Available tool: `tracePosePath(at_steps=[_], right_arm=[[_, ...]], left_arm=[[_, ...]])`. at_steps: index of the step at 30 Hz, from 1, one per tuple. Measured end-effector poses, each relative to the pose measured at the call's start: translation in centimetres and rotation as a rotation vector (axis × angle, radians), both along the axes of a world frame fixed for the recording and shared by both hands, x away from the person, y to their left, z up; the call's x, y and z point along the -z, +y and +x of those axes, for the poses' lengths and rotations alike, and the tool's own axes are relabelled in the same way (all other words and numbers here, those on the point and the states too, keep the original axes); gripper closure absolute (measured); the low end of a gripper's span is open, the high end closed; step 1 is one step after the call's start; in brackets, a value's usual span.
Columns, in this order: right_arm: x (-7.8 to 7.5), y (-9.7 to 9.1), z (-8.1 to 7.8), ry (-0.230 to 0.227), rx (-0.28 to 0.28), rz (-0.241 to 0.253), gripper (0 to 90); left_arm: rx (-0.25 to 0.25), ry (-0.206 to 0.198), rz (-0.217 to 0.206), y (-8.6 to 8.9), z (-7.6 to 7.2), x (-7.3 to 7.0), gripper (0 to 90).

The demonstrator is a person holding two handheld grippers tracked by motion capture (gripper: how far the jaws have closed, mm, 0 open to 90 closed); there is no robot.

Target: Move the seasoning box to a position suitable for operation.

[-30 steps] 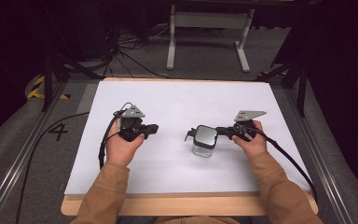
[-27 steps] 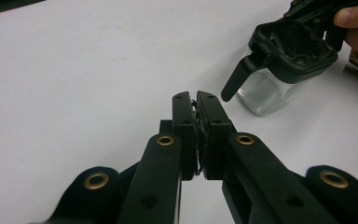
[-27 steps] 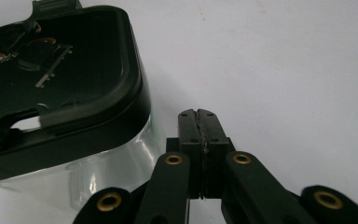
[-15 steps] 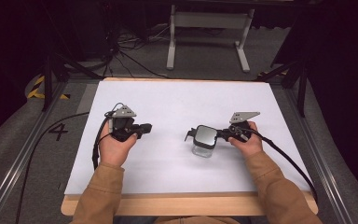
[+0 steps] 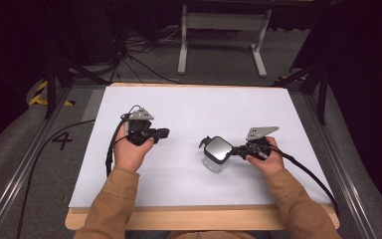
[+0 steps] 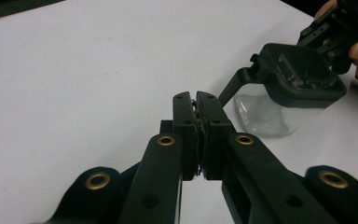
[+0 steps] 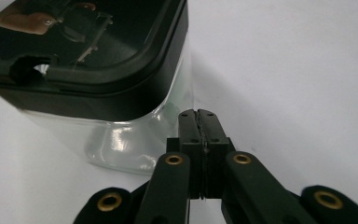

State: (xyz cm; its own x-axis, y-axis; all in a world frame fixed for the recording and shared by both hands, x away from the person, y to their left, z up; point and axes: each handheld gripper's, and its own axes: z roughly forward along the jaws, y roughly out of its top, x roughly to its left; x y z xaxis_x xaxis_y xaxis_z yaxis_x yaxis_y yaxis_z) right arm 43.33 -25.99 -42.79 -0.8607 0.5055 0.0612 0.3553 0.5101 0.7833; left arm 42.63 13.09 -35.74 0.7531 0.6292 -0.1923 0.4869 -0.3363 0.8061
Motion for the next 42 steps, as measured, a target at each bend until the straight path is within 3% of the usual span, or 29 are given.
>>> tracePosePath(at_steps=[10, 21, 27, 29, 33, 34, 36, 42], right_arm=[[-0.3, 1.0, -2.7, -0.012, -0.046, -0.057, 90.0], [-0.2, 2.3, -4.2, 0.023, -0.116, -0.083, 90.0], [-0.4, 2.3, -4.1, 0.028, -0.132, -0.07, 90.0], [-1.4, 1.5, -3.8, 0.001, -0.097, -0.076, 90.0], [-3.8, -0.6, -3.4, -0.055, -0.012, -0.033, 90.0], [-4.4, -1.1, -3.3, -0.061, 0.013, -0.028, 90.0], [-5.3, -2.2, -3.1, -0.061, 0.064, -0.021, 81.6], [-6.4, -5.2, -2.5, -0.078, 0.156, 0.008, 77.4]], left_arm=[[0.028, -0.011, -0.015, -0.8, 0.8, -0.3, 87.3], [0.018, -0.009, -0.021, -0.5, 0.7, -0.3, 87.3], [0.013, -0.008, -0.024, -0.4, 0.5, -0.3, 87.2], [0.011, -0.011, -0.02, -0.1, 0.4, -0.3, 86.9], [-0.001, -0.012, -0.022, 0.8, 0.1, -0.4, 86.1], [-0.004, -0.011, -0.022, 1.0, 0.1, -0.4, 86.0], [-0.018, -0.013, -0.016, 1.4, 0.0, -0.3, 85.6], [-0.055, -0.001, 0.004, 2.3, -0.1, 0.0, 84.8]])
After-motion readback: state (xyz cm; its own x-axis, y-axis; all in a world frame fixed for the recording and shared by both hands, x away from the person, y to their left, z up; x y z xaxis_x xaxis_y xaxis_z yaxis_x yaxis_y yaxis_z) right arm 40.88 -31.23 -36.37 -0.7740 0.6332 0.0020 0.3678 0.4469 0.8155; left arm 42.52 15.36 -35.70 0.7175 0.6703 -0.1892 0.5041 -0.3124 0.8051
